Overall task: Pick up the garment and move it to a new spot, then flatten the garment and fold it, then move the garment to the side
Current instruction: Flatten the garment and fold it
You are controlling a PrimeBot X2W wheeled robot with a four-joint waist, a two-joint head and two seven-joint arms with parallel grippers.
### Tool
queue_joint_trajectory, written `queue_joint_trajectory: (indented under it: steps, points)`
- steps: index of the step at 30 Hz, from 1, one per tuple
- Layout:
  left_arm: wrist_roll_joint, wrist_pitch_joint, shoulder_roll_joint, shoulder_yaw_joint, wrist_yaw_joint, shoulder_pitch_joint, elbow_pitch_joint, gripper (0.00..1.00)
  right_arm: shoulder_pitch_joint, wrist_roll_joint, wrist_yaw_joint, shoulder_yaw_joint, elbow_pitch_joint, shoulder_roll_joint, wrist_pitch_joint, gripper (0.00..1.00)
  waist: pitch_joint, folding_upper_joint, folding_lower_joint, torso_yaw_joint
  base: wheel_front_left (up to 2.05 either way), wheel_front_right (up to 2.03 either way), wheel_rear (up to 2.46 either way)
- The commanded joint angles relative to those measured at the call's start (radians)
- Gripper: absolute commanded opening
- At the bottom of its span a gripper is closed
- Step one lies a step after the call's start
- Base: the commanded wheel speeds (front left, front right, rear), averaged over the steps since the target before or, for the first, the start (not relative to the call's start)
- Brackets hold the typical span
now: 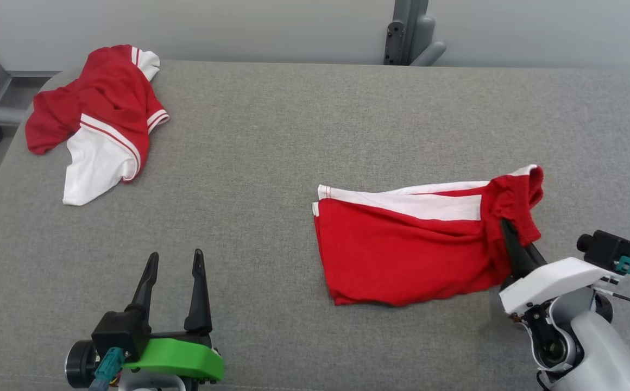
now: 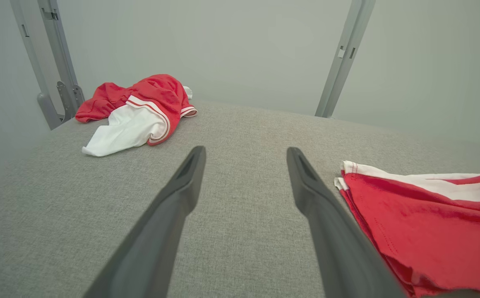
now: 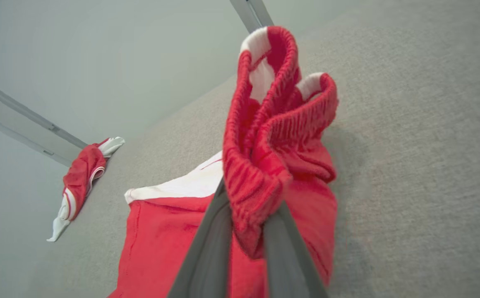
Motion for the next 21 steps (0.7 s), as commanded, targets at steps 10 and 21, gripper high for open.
queue_joint_trajectory:
  steps: [10,21]
  points:
    - [-0.005,0.0,0.001,-0.01,0.002,0.012,-0.003,1.0,-0.042,-0.076,0.0,0.115,-0.076,0.066,0.068,0.0,-0.019,-0.0001,0.0,0.061,0.0,0.0,0.0]
    - [-0.025,0.0,0.001,-0.02,0.012,0.007,-0.01,1.0,-0.118,-0.202,0.0,0.235,0.076,0.115,0.046,0.0,-0.004,-0.0001,0.0,0.126,0.0,0.0,0.0]
